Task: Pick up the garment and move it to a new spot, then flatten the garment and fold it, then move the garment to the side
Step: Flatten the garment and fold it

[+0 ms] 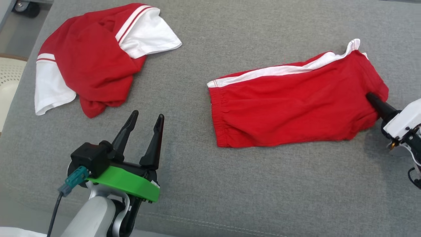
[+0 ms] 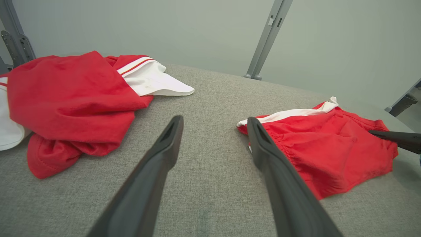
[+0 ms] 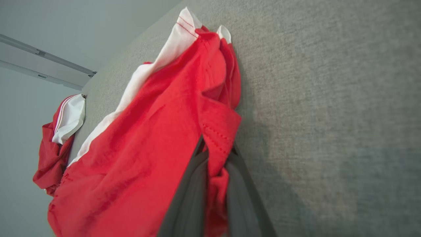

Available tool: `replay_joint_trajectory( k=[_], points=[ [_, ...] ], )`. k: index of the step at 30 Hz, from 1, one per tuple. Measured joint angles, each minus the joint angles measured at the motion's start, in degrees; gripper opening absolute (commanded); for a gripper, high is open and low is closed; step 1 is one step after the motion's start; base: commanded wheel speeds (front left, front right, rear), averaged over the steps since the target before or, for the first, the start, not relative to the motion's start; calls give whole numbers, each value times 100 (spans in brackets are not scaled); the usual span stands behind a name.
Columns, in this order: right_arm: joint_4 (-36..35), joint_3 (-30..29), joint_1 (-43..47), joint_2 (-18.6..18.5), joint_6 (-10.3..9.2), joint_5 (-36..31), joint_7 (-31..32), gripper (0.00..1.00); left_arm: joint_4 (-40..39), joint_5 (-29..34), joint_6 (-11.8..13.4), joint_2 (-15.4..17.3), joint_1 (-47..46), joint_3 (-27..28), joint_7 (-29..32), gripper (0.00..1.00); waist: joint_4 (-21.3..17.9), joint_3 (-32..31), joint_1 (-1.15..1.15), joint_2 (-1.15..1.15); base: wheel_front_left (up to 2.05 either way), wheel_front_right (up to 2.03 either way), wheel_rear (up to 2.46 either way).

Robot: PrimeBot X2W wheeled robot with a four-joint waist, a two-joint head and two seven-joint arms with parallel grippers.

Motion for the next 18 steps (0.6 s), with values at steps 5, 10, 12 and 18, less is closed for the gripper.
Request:
replay_joint_trajectory(
  k=[5, 10, 12, 18],
  points=[
    [-204, 68, 510, 194, 44, 35, -202, 0, 13, 0, 0, 105, 61, 66, -1, 100, -311, -94, 0, 0, 0, 0, 0],
    [-474, 149, 889, 433, 66, 103, -413, 0, 16, 0, 1, 222, 179, 112, -1, 100, -645, -184, 0, 0, 0, 0, 0],
    [-565, 215, 1025, 466, 97, 102, -470, 0, 14, 0, 5, 279, 213, 144, -1, 100, -778, -216, 0, 0, 0, 0, 0],
    [-661, 357, 1292, 489, 98, 25, -559, 4, 5, 0, 23, 342, 252, 189, 0, 100, -1152, -307, 0, 0, 0, 0, 0]
  ],
)
